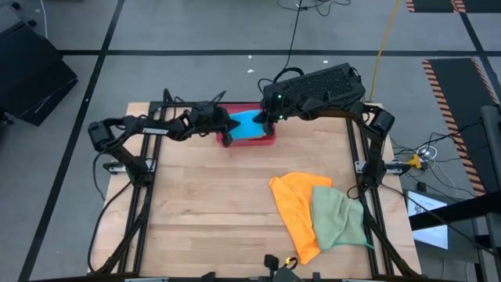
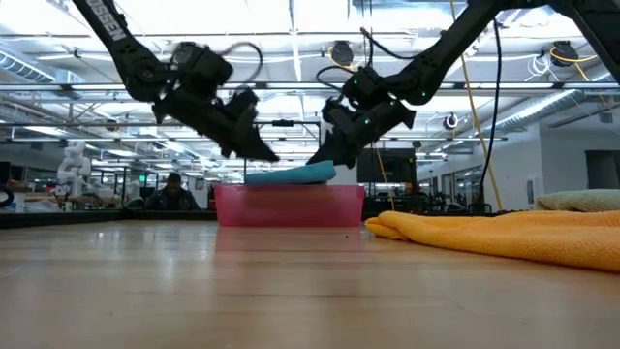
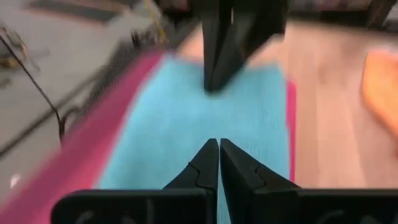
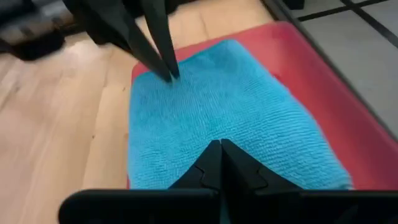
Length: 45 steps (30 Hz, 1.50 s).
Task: Fold microfiber towels
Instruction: Stack the folded blue towel on top of the folded green towel in the red bin, then fold the yellow towel
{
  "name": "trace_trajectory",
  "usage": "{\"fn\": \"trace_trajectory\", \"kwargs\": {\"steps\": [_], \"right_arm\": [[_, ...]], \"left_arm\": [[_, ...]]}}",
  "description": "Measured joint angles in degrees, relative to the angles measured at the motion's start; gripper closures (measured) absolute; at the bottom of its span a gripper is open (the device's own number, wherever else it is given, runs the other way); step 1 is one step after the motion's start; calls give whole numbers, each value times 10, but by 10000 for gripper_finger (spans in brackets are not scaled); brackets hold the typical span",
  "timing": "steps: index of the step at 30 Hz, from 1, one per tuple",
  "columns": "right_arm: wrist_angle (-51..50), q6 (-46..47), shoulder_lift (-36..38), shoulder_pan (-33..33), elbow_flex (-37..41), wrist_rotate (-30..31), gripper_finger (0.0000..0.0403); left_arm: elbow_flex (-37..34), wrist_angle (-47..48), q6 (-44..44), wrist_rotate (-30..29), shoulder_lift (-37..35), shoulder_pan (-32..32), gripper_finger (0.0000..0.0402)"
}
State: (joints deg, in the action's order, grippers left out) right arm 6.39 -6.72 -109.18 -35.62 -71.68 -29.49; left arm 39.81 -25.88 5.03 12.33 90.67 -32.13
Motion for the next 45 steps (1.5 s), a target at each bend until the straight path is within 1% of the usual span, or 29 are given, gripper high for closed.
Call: {"fn": "trace_trajectory", "kwargs": {"steps": [2, 4, 9, 13, 15, 17, 23, 30, 33, 35, 38, 41, 45], "right_arm": [[9, 4, -12, 2, 1, -6, 403], [18, 14, -23, 1, 0, -6, 403], [-4, 26, -42, -3, 0, -7, 403], [-38, 20, -41, -4, 0, -5, 403], [-50, 16, -41, -4, 0, 12, 403], [-52, 13, -41, -5, 0, 34, 403], [-48, 4, -28, -9, 1, 36, 403], [-73, -12, 51, -10, 1, 38, 403], [-130, -23, 100, -10, 0, 40, 403], [-201, -32, 138, -4, 0, 40, 403], [-308, -39, 199, 19, 10, 42, 403], [-347, -3, 263, 60, 52, 48, 403], [-345, 64, 349, 144, 130, 137, 398]], "left_arm": [[-2, 9, 2, -3, 19, -1, 382], [-1, -7, 0, -10, 40, -5, 383], [0, -12, -13, -12, 73, -14, 383], [0, -10, -23, 5, 75, -15, 383], [0, -10, -27, 8, 75, -16, 383], [0, -12, -30, 8, 75, -19, 383], [8, -10, -39, 18, 66, -24, 383], [31, -12, -39, 16, 8, -20, 383], [35, -5, -36, 16, -26, -16, 383], [34, 18, -36, 15, -54, -7, 383], [34, 56, -21, 15, -92, 27, 383], [34, 78, -11, -15, -114, 79, 382], [34, 83, -13, -54, -116, 160, 375]]}}
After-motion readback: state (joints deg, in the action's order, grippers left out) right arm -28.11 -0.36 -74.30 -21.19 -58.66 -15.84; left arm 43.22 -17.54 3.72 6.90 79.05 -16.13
